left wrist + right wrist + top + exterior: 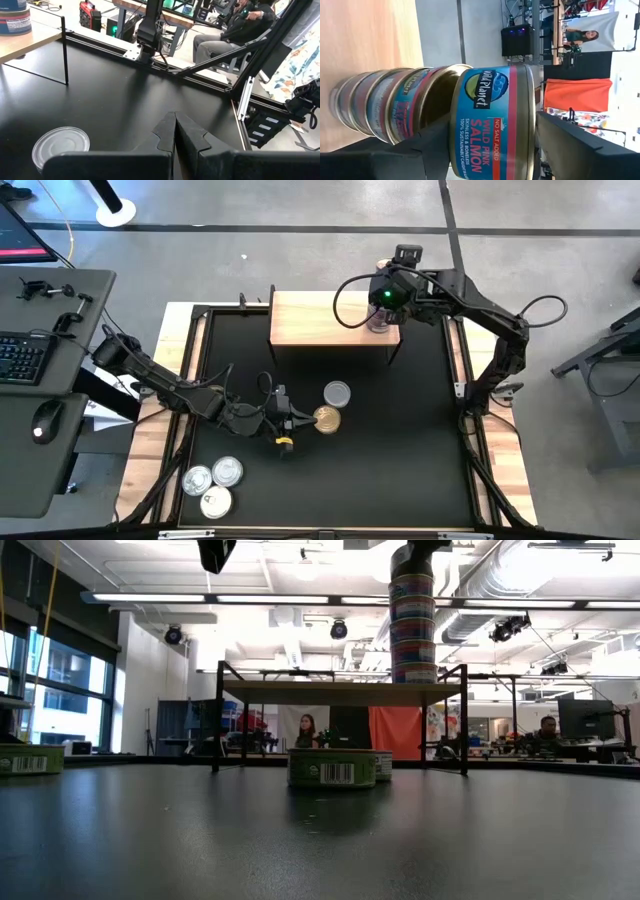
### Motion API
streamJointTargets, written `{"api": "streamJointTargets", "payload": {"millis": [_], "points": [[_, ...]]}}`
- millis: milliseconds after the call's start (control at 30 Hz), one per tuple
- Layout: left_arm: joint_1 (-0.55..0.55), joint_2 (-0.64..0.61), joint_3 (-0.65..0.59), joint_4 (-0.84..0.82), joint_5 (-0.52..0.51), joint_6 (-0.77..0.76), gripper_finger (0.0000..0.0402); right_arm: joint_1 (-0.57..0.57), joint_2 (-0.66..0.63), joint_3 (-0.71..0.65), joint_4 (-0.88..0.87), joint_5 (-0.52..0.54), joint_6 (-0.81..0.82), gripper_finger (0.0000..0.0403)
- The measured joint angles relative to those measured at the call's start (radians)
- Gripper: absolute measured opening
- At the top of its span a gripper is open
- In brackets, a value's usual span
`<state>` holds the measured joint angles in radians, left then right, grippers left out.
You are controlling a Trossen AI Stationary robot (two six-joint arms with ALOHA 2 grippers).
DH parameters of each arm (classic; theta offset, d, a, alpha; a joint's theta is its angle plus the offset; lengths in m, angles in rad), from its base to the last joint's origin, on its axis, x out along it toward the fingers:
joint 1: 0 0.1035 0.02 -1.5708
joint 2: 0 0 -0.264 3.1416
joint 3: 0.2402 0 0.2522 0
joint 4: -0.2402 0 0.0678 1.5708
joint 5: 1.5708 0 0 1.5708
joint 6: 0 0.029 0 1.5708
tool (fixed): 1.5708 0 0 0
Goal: Stack canned seafood by type on shelf
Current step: Stack the blue tuna can on top of the blue tuna can
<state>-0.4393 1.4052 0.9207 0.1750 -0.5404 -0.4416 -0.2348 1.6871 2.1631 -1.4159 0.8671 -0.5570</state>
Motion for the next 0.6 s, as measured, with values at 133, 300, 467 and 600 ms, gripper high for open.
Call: {"api": "streamJointTargets", "payload": {"millis": [133,300,467,600], "points": [[0.0,0.0,0.0,-0.003,0.0,0.0,0.0,0.0,0.0,0.016,-0.001,-0.012,0.001,0.0262],[0.0,0.0,0.0,-0.004,0.0,0.0,0.0,0.0,-0.001,0.058,-0.013,-0.044,0.068,0.0263],[0.0,0.0,0.0,-0.007,0.0,0.0,0.0,0.0,-0.003,0.07,-0.062,-0.065,0.124,0.0263],[0.0,0.0,0.0,-0.007,0.0,0.0,0.0,0.0,-0.002,0.07,-0.069,-0.098,0.135,0.0263]]}}
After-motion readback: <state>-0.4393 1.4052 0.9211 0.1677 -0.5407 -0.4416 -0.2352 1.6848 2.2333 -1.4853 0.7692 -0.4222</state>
